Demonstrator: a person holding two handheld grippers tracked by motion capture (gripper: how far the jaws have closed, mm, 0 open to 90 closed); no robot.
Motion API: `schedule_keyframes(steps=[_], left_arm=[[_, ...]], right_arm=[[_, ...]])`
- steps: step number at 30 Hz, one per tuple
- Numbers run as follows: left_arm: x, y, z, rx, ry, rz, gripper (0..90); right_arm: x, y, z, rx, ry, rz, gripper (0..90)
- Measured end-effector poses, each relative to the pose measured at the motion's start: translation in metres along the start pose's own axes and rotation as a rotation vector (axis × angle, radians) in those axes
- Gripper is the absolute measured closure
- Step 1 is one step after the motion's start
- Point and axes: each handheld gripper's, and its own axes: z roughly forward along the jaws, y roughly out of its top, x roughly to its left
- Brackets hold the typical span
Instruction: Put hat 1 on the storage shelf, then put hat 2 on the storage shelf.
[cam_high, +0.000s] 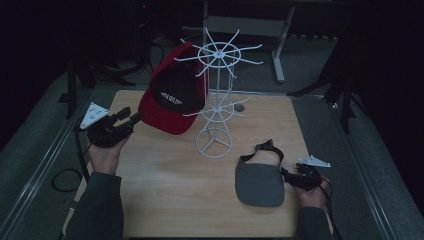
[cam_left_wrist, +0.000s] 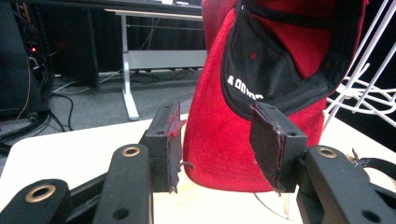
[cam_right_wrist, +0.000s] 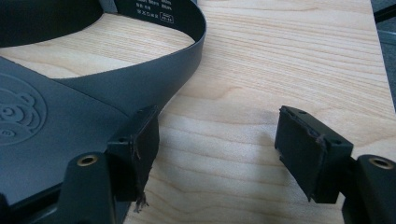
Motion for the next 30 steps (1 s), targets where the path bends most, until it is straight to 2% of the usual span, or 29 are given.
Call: schedule_keyframes(steps=[8, 12, 14, 18, 23, 30], left_arm=[[-0.001, 0.0, 0.001, 0.009, 0.002, 0.012, 54.4], [-0.001, 0.001, 0.0, 0.008, 0.005, 0.012, 54.4], [-0.001, 0.001, 0.0, 0.008, 0.005, 0.014, 54.4], [0.0, 0.001, -0.001, 0.011, 0.005, 0.016, 54.4], [-0.001, 0.0, 0.0, 0.014, 0.005, 0.015, 54.4], [-0.002, -0.001, 0.001, 0.019, 0.002, 0.017, 54.4]], right_arm=[[0.0, 0.0, 0.0, 0.001, 0.003, 0.0, 30.4], [-0.001, 0.003, -0.002, 0.023, 0.001, 0.01, 39.7], [-0.002, 0.005, -0.004, 0.023, 0.015, 0.021, 45.3], [-0.002, 0.012, -0.008, 0.015, 0.045, 0.01, 56.2], [-0.002, 0.022, -0.009, 0.005, 0.062, 0.0, 60.5], [0.0, 0.042, -0.005, -0.004, 0.082, -0.043, 61.3]])
